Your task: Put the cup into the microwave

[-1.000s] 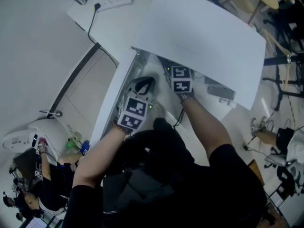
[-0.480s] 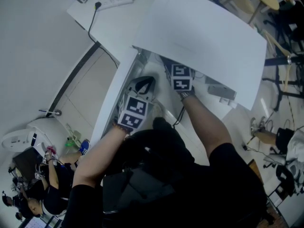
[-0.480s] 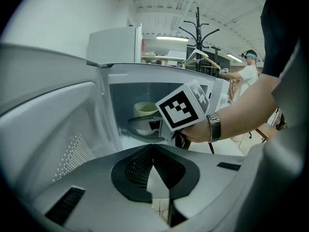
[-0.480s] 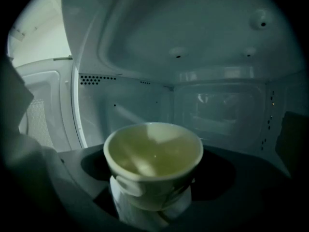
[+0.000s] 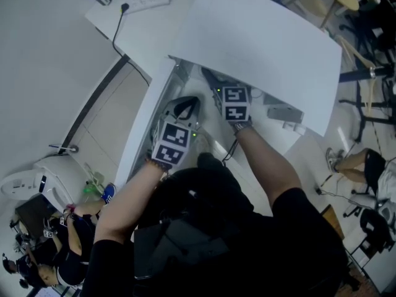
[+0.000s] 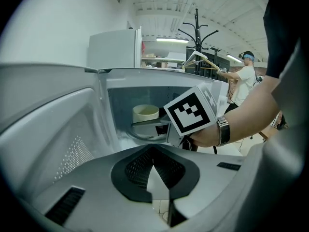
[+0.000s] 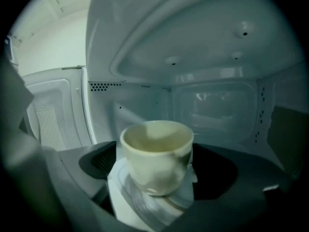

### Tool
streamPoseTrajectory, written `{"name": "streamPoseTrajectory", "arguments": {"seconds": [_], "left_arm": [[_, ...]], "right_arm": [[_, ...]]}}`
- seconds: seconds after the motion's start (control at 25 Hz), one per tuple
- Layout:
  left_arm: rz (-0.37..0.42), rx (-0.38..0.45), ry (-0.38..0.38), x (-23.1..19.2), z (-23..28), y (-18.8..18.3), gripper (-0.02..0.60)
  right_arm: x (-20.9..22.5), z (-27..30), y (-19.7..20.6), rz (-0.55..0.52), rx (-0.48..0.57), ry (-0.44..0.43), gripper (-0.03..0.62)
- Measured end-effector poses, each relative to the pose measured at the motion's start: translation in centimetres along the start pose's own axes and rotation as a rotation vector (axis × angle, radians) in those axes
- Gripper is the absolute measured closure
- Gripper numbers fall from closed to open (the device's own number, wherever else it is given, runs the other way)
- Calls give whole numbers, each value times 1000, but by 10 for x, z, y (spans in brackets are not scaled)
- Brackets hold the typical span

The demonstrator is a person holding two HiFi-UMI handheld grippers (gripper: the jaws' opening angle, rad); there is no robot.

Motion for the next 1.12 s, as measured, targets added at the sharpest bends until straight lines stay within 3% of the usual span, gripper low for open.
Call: {"name": "streamPoseTrajectory", "arguments": {"seconds": [0.64, 1.12], "left_arm": [[0, 65, -6, 23, -34, -5, 581], [26, 118, 38, 36, -73, 7, 581]], "right_arm": [[-27, -53, 12, 21, -13, -31, 75], [-60, -109, 16, 6, 15, 31, 152]]}}
Point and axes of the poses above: the fingertips, and each gripper's own axes: z forward along the fingers, x to its right, y out of its underside, the point moved 6 cm from there along -z, backward along the fingers, and after that the axes turned 15 degrees about -y, right-handed, at the moved point
